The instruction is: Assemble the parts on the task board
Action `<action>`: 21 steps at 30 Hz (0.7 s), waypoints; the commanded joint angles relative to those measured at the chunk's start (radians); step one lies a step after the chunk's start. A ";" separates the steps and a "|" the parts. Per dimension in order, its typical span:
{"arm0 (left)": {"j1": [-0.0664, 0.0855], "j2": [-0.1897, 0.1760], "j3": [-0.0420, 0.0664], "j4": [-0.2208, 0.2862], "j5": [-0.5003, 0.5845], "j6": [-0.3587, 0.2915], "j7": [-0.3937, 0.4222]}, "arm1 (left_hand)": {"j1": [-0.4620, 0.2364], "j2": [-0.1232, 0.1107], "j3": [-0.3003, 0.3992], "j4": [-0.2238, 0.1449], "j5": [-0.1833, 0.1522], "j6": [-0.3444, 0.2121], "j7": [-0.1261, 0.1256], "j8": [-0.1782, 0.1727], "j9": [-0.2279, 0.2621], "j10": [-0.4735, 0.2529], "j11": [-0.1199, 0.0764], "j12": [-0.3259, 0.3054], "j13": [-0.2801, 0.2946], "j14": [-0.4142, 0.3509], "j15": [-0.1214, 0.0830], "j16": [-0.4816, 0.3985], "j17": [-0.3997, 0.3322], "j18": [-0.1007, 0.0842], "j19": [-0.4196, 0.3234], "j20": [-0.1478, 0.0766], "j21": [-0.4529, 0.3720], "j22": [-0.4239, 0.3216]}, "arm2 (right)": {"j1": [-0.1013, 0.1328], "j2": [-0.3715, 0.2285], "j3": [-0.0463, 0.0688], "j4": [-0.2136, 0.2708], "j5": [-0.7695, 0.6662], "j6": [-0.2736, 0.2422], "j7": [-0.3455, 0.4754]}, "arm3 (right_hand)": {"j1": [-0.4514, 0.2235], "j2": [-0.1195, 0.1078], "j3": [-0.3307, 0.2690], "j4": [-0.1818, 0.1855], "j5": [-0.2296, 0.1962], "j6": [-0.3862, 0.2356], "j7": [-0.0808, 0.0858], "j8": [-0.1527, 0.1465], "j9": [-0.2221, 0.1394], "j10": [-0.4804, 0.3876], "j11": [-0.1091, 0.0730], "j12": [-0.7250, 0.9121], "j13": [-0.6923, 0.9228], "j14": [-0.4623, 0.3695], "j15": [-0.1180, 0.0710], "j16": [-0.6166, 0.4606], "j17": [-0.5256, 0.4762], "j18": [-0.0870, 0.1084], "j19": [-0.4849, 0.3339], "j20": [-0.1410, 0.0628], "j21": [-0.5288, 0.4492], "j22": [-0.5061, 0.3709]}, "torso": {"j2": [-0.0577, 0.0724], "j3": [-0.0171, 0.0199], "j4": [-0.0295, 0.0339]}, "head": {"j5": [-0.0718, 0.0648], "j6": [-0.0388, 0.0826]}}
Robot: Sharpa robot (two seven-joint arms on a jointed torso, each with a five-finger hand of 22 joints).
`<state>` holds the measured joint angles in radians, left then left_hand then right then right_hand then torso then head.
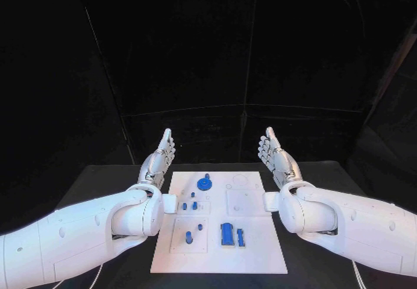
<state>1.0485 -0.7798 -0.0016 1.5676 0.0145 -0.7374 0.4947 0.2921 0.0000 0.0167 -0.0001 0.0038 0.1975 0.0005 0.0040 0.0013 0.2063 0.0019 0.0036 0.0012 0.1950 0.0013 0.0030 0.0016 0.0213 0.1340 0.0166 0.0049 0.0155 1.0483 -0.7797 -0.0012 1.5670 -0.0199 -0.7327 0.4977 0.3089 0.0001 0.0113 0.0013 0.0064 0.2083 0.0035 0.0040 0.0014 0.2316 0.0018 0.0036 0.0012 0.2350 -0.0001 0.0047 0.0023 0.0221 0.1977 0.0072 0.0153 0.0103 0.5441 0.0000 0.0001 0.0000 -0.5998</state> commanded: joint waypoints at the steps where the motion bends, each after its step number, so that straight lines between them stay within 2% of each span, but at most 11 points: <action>1: 0.001 0.000 0.002 0.002 -0.015 -0.033 0.025 | -0.093 0.000 -0.017 0.000 -0.004 -0.063 -0.001 -0.004 -0.001 -0.066 -0.002 -0.004 -0.001 -0.062 -0.001 -0.003 -0.002 -0.021 -0.042 -0.017 -0.005 -0.015 | 0.002 0.000 0.001 0.003 0.020 -0.037 0.022 | -0.098 0.000 -0.011 -0.001 -0.006 -0.066 -0.003 -0.004 -0.001 -0.075 -0.002 -0.004 -0.001 -0.075 0.000 -0.005 -0.002 -0.022 -0.063 -0.007 -0.015 -0.010 | 0.000 0.0000 -0.0001 | 0.000 0.000; 8: 0.001 0.000 0.002 0.002 -0.015 -0.033 0.025 | -0.144 0.000 -0.017 0.000 -0.004 -0.097 -0.001 -0.004 -0.001 -0.102 -0.002 -0.004 -0.001 -0.095 -0.001 -0.003 -0.002 -0.021 -0.064 -0.017 -0.005 -0.015 | 0.002 0.000 0.001 0.003 0.020 -0.037 0.022 | -0.150 0.000 -0.011 -0.001 -0.006 -0.101 -0.003 -0.004 -0.001 -0.113 -0.002 -0.004 -0.001 -0.114 0.000 -0.005 -0.002 -0.022 -0.094 -0.007 -0.015 -0.010 | 0.000 0.0000 -0.0001 | 0.000 0.000; 9: 0.001 0.000 0.002 0.002 -0.015 -0.033 0.025 | -0.150 0.000 -0.017 0.000 -0.004 -0.102 -0.001 -0.004 -0.001 -0.105 -0.002 -0.004 -0.001 -0.100 -0.001 -0.003 -0.002 -0.021 -0.134 -0.017 -0.005 -0.015 | 0.002 0.000 0.001 0.003 0.020 -0.037 0.022 | -0.157 0.000 -0.011 -0.001 -0.006 -0.106 -0.003 -0.004 -0.001 -0.118 -0.002 -0.004 -0.001 -0.120 0.000 -0.005 -0.002 -0.022 -0.100 -0.007 -0.015 -0.010 | 0.000 0.0000 -0.0001 | 0.000 0.000; 16: 0.001 0.000 0.002 0.002 -0.015 -0.033 0.025 | -0.182 0.000 -0.017 0.000 -0.004 -0.122 -0.001 -0.004 -0.001 -0.126 -0.002 -0.004 -0.001 -0.120 -0.001 -0.003 -0.002 -0.021 -0.134 -0.017 -0.005 -0.015 | 0.002 0.000 0.001 0.003 0.020 -0.037 0.022 | -0.192 0.000 -0.011 -0.001 -0.006 -0.128 -0.003 -0.004 -0.001 -0.142 -0.002 -0.004 -0.001 -0.147 0.000 -0.005 -0.002 -0.022 -0.122 -0.007 -0.015 -0.010 | 0.000 0.0000 -0.0001 | 0.000 0.000; 17: 0.001 0.000 0.002 0.002 -0.015 -0.033 0.025 | -0.194 0.000 -0.017 0.000 -0.004 -0.198 -0.001 -0.004 -0.001 -0.206 -0.002 -0.004 -0.001 -0.195 -0.001 -0.003 -0.002 -0.021 -0.134 -0.017 -0.005 -0.015 | 0.002 0.000 0.001 0.003 0.020 -0.037 0.022 | -0.195 0.000 -0.011 -0.001 -0.006 -0.130 -0.003 -0.004 -0.001 -0.146 -0.002 -0.004 -0.001 -0.148 0.000 -0.005 -0.002 -0.022 -0.122 -0.007 -0.015 -0.010 | 0.000 0.0000 -0.0001 | 0.000 0.000; 18: 0.001 0.000 0.002 0.002 -0.015 -0.033 0.025 | -0.211 0.000 -0.017 0.000 -0.004 -0.198 -0.001 -0.004 -0.001 -0.206 -0.002 -0.004 -0.001 -0.195 -0.001 -0.003 -0.002 -0.021 -0.134 -0.017 -0.005 -0.015 | 0.002 0.000 0.001 0.003 0.020 -0.037 0.022 | -0.214 0.000 -0.011 -0.001 -0.006 -0.208 -0.003 -0.004 -0.001 -0.161 -0.002 -0.004 -0.001 -0.163 0.000 -0.005 -0.002 -0.022 -0.198 -0.007 -0.015 -0.010 | 0.000 0.0000 -0.0001 | 0.000 0.000; 19: 0.001 0.000 0.002 0.002 -0.015 -0.033 0.025 | -0.292 0.000 -0.017 0.000 -0.004 -0.198 -0.001 -0.004 -0.001 -0.206 -0.002 -0.004 -0.001 -0.195 -0.001 -0.003 -0.002 -0.021 -0.134 -0.017 -0.005 -0.015 | 0.002 0.000 0.001 0.003 0.020 -0.037 0.022 | -0.230 0.000 -0.011 -0.001 -0.006 -0.208 -0.003 -0.004 -0.001 -0.232 -0.002 -0.004 -0.001 -0.235 0.000 -0.005 -0.002 -0.022 -0.198 -0.007 -0.015 -0.010 | 0.000 0.0000 -0.0001 | 0.000 0.000; 20: 0.001 0.000 0.002 0.002 -0.015 -0.033 0.025 | -0.292 0.000 -0.017 0.000 -0.004 -0.198 -0.001 -0.004 -0.001 -0.206 -0.002 -0.004 -0.001 -0.195 -0.001 -0.003 -0.002 -0.021 -0.134 -0.017 -0.005 -0.015 | 0.002 0.000 0.001 0.003 0.020 -0.037 0.022 | -0.309 0.000 -0.011 -0.001 -0.006 -0.208 -0.003 -0.004 -0.001 -0.232 -0.002 -0.004 -0.001 -0.235 0.000 -0.005 -0.002 -0.022 -0.198 -0.007 -0.015 -0.010 | 0.000 0.0000 -0.0001 | 0.000 0.000; 21: 0.001 0.000 0.002 0.002 -0.015 -0.033 0.025 | -0.292 0.000 -0.017 0.000 -0.004 -0.198 -0.001 -0.004 -0.001 -0.206 -0.002 -0.004 -0.001 -0.195 -0.001 -0.003 -0.002 -0.021 -0.134 -0.017 -0.005 -0.015 | 0.002 0.000 0.001 0.003 0.020 -0.037 0.022 | -0.309 0.000 -0.011 -0.001 -0.006 -0.208 -0.003 -0.004 -0.001 -0.232 -0.002 -0.004 -0.001 -0.235 0.000 -0.005 -0.002 -0.022 -0.198 -0.007 -0.015 -0.010 | 0.000 0.0000 -0.0001 | 0.000 0.000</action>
<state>1.0483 -0.7799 -0.0014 1.5682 0.0130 -0.7647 0.5003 0.0069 0.0000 0.0058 -0.0002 0.0038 0.0054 -0.0001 0.0041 0.0017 0.0052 0.0001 0.0036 0.0017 0.0039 0.0000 0.0030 0.0009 0.0058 0.0052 0.0000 0.0049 0.0009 1.0482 -0.7798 -0.0010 1.5676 0.0008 -0.7631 0.5055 0.0099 0.0004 0.0061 0.0012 0.0064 0.0051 -0.0005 0.0040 0.0015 0.0080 0.0000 0.0037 0.0015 0.0061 -0.0003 0.0049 0.0012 0.0067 0.0052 -0.0002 0.0067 0.0009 0.5442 0.0000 -0.0001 0.0001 -0.5998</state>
